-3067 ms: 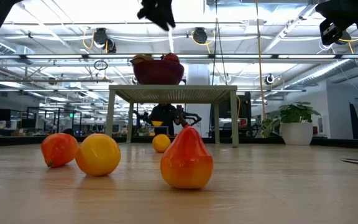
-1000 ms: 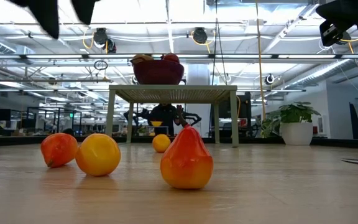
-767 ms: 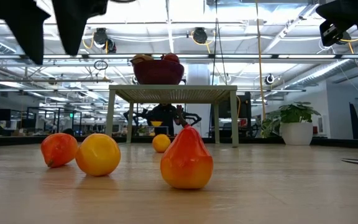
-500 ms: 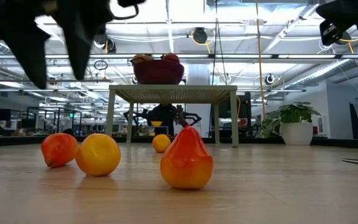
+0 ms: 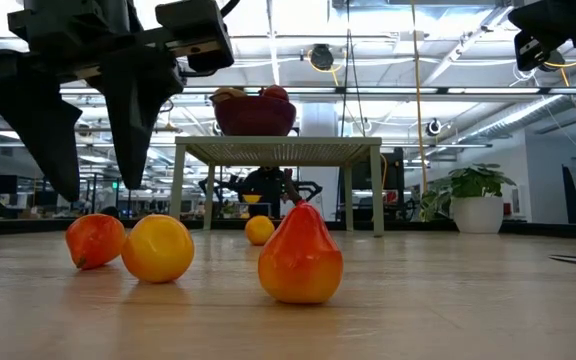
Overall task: Pick & Place Fruit
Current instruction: Put the orange peach in the red strainer bowl on the shelf
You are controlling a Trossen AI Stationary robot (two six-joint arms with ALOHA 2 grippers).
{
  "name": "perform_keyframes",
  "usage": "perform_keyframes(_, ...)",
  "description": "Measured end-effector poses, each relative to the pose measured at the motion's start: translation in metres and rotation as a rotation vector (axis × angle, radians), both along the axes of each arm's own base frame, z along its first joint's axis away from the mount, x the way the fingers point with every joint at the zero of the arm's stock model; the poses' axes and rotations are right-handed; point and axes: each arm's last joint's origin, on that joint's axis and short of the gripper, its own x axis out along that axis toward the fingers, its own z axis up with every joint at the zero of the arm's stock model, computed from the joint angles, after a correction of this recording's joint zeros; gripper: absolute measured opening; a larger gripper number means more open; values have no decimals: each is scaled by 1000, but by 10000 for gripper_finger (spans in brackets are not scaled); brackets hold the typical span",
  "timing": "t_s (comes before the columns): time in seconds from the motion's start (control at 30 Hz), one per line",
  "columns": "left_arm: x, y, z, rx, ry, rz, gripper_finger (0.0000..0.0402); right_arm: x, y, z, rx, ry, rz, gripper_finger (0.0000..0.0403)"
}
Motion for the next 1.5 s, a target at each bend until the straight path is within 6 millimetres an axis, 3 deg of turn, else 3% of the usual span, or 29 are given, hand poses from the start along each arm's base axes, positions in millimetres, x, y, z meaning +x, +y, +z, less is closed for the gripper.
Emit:
perform_keyframes(0.37, 0, 0, 0, -5, 0, -3, 262, 0, 0, 0, -6, -1, 0, 0)
perform_keyframes(0.53, 1, 0, -3, 1, 6, 6, 281, 0, 0, 0, -6, -1, 0, 0)
perform_keyframes(0.93, 7, -4, -35, -37, 57, 29, 283, 0, 0, 0, -7, -3, 0, 0)
perform_keyframes(1.27, 7, -3, -37, -15, 56, 41, 281, 0, 0, 0, -7, -4, 0, 0)
perform_keyframes(1.5, 7, 0, -37, 42, 48, 1, 207, 0, 0, 0, -6, -4, 0, 0)
